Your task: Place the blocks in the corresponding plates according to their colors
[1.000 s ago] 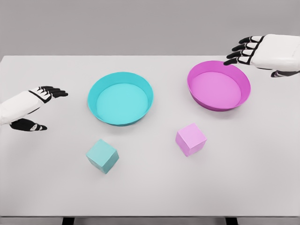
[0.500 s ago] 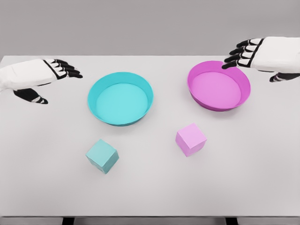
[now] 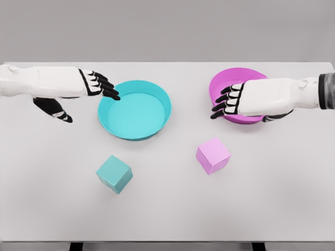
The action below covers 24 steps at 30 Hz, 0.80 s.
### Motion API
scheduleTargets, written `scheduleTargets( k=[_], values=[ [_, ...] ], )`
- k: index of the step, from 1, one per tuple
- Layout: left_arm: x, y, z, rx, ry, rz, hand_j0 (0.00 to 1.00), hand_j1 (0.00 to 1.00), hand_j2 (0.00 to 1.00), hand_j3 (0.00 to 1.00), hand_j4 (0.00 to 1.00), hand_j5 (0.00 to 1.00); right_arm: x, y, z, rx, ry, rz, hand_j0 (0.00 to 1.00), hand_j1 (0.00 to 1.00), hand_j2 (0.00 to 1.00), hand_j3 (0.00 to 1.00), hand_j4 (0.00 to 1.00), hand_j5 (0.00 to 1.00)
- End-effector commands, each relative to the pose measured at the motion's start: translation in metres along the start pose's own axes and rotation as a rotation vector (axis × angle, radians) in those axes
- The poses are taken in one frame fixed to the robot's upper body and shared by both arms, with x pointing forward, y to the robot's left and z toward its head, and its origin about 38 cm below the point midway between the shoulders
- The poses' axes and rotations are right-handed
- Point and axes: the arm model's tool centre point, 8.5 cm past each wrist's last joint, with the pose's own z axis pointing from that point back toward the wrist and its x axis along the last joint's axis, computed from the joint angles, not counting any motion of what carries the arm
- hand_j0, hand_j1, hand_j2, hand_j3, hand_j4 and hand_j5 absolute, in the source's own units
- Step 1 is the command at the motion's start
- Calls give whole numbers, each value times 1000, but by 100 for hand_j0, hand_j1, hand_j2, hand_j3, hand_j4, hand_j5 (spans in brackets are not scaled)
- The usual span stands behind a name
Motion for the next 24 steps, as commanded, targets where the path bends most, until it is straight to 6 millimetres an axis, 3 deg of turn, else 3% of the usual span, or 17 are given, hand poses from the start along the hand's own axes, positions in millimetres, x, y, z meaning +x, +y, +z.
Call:
scheduleTargets(
  k=[1, 3, 6, 16, 24],
  values=[
    [8, -31, -20, -64, -68, 87, 100, 100, 100, 100, 100, 100, 5, 4, -10, 8, -29, -12, 100, 100, 100, 100, 100, 100],
    [18, -32, -39, -97, -132, 94, 100, 100, 100, 100, 100, 100, 7, 3, -15, 12, -45, -6, 100, 100, 100, 100, 100, 100],
    [33, -37, -45, -124, -176, 76, 100, 100, 100, 100, 100, 100, 11, 3, -26, 20, -74, -4, 100, 100, 100, 100, 100, 100],
    [38, -64, -53, -218, -166, 21, 100, 100, 100, 100, 100, 100, 26, 13, -51, 68, -155, -10, 100, 100, 100, 100, 100, 100],
    [44, -76, -57, -253, -172, -8, 100, 100, 100, 100, 100, 100, 28, 12, -59, 90, -161, 26, 100, 100, 100, 100, 100, 100]
  ],
)
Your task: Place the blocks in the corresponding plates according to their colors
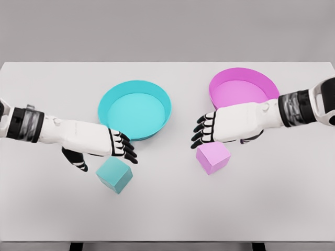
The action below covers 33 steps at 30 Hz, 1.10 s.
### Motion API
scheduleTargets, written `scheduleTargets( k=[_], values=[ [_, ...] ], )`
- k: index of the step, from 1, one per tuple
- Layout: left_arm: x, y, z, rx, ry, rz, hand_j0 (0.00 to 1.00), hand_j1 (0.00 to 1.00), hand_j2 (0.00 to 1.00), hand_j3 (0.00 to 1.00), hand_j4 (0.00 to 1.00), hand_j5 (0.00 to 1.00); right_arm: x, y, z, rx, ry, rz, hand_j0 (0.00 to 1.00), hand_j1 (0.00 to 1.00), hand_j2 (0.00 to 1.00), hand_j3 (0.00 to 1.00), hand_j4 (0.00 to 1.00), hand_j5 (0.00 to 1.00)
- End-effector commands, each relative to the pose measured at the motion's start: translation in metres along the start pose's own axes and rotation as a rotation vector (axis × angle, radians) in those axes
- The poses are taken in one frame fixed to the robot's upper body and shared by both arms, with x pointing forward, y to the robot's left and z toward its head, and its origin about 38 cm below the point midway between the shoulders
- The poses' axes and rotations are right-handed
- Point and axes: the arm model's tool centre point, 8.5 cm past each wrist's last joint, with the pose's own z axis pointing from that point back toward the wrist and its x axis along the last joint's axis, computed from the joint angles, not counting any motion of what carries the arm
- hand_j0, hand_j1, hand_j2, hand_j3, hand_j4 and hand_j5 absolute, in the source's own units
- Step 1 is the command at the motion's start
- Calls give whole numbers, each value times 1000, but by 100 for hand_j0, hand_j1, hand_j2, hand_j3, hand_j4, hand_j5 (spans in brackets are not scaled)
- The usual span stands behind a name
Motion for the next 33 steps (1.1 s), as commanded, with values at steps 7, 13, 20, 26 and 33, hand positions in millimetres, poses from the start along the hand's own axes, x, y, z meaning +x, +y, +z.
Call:
scheduleTargets(
  k=[7, 13, 20, 26, 33],
  values=[
    [2, -4, -4, -10, -4, -2, 100, 100, 100, 100, 100, 100, -1, -3, -5, 24, 15, 49, 100, 100, 100, 100, 100, 100],
    [3, -13, -8, -16, -14, 16, 100, 100, 100, 100, 100, 100, 1, 0, -12, 43, 1, 58, 100, 100, 100, 100, 100, 100],
    [3, -9, -16, -7, -29, 12, 100, 100, 100, 100, 100, 100, 9, 14, -29, 102, -30, 73, 100, 100, 100, 100, 100, 100],
    [5, -18, -22, -12, -44, 32, 100, 100, 100, 100, 100, 100, 9, 12, -31, 101, -35, 82, 100, 100, 100, 100, 100, 100],
    [1, -18, -23, -11, -37, 40, 100, 100, 100, 100, 100, 100, 11, 16, -40, 137, -38, 121, 100, 100, 100, 100, 100, 100]
  ],
)
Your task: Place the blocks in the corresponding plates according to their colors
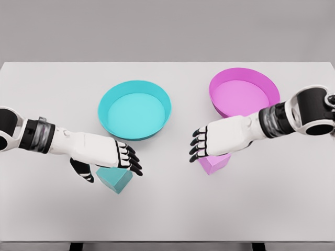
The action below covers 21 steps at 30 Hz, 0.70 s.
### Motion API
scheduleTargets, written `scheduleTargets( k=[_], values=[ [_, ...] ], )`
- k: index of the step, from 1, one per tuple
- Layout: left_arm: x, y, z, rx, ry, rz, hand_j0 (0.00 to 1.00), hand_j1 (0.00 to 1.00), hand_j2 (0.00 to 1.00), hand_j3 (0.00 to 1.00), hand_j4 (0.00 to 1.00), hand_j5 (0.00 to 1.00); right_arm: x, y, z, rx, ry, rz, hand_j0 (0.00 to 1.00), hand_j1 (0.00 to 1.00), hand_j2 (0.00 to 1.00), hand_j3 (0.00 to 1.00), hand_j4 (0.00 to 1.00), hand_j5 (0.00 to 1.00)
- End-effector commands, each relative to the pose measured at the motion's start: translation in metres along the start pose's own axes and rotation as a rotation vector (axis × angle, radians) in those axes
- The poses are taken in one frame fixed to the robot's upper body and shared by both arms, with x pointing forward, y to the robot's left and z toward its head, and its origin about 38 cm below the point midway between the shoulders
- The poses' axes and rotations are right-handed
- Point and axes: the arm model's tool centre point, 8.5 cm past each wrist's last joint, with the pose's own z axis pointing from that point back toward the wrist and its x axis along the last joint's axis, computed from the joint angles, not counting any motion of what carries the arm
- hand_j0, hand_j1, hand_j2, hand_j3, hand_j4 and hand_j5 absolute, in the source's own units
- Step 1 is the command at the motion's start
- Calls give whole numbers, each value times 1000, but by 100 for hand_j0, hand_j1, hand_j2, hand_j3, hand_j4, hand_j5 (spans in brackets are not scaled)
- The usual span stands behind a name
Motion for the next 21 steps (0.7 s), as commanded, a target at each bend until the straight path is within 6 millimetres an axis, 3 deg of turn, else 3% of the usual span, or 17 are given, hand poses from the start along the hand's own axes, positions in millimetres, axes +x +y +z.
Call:
scheduleTargets(
  k=[1, 4, 21],
  values=[
    [-2, 0, 1, 4, 4, 9, 100, 100, 100, 100, 100, 100, 2, 2, -5, 12, -7, 7, 100, 100, 100, 100, 100, 100],
    [-6, -2, -10, 10, -9, 24, 100, 100, 100, 100, 100, 100, 4, 4, -8, 22, -20, 5, 100, 100, 100, 100, 100, 100],
    [-5, -11, -19, 6, -27, 48, 100, 100, 100, 100, 100, 100, 6, 13, -15, 65, -21, 26, 100, 100, 100, 100, 100, 100]
  ],
)
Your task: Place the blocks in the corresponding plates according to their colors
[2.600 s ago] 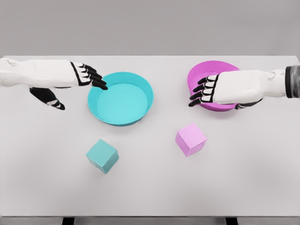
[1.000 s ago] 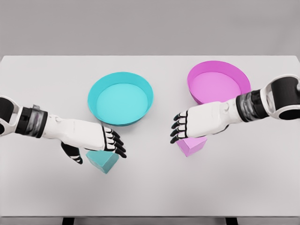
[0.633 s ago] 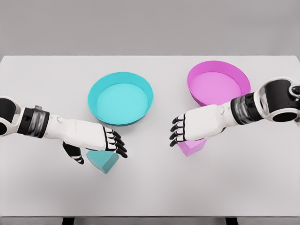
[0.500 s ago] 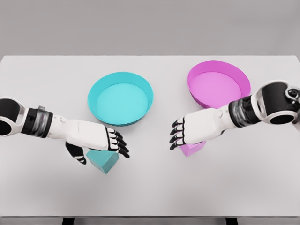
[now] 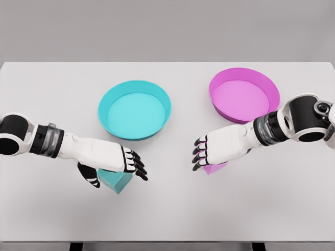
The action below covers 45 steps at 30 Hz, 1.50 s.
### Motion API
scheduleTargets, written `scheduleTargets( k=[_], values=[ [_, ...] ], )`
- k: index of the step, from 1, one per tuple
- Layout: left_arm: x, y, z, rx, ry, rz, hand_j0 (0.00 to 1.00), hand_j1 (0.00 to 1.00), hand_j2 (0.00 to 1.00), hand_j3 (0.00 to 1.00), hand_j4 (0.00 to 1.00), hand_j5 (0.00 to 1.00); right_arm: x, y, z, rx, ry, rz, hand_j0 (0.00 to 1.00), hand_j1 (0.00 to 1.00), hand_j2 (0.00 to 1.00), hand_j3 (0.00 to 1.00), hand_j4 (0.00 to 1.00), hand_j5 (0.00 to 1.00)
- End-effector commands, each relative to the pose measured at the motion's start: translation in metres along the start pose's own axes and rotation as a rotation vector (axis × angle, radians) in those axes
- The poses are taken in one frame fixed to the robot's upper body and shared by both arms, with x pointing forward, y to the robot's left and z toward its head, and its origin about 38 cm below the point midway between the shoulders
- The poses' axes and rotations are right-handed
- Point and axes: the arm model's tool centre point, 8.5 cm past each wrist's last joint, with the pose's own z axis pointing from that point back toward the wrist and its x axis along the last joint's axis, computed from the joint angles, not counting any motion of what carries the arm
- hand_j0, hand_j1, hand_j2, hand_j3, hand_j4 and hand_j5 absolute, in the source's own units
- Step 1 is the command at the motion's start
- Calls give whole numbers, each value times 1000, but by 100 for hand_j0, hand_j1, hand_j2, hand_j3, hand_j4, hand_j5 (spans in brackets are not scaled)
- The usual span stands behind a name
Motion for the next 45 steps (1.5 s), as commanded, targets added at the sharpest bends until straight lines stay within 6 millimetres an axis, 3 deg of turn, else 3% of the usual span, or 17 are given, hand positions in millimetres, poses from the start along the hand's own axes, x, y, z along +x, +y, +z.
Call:
scheduleTargets(
  k=[1, 6, 11, 14, 19, 25, 33, 41, 43, 45],
  values=[
    [-3, 0, 1, 4, 7, 9, 100, 100, 100, 100, 100, 100, 0, 0, 0, 0, 2, -2, 99, 99, 99, 99, 99, 99],
    [-4, -7, 0, -14, 18, 7, 98, 98, 98, 98, 98, 98, -1, -1, 0, -3, 3, -1, 76, 76, 76, 76, 76, 76],
    [-4, -9, -1, -15, 18, 12, 72, 72, 72, 72, 72, 72, -3, -4, 3, -5, 10, 5, 58, 58, 58, 58, 58, 58],
    [-4, -9, 0, -14, 18, 9, 58, 58, 58, 58, 58, 58, -5, -6, 6, -10, 19, 9, 58, 58, 58, 58, 58, 58],
    [-2, -2, 1, 0, 16, -5, 52, 52, 52, 52, 52, 52, -14, -9, 13, -16, 45, 4, 58, 58, 58, 58, 58, 58],
    [9, 19, 10, 40, 10, -65, 52, 52, 52, 52, 52, 52, -23, -16, 23, -48, 64, -19, 58, 58, 58, 58, 58, 58],
    [9, 33, 19, 75, 30, -92, 53, 53, 53, 53, 53, 53, -52, -13, 44, -45, 156, -54, 58, 58, 58, 58, 58, 58],
    [5, 46, 29, 118, 56, -112, 53, 53, 53, 53, 53, 53, -68, -38, 82, -168, 228, -74, 59, 59, 59, 59, 59, 59],
    [0, 52, 35, 141, 79, -113, 53, 53, 53, 53, 53, 53, -83, -30, 94, -175, 278, -119, 59, 59, 59, 59, 59, 59],
    [-5, 56, 41, 155, 99, -114, 53, 53, 53, 53, 53, 53, -102, -4, 104, -149, 335, -203, 59, 59, 59, 59, 59, 59]
  ],
)
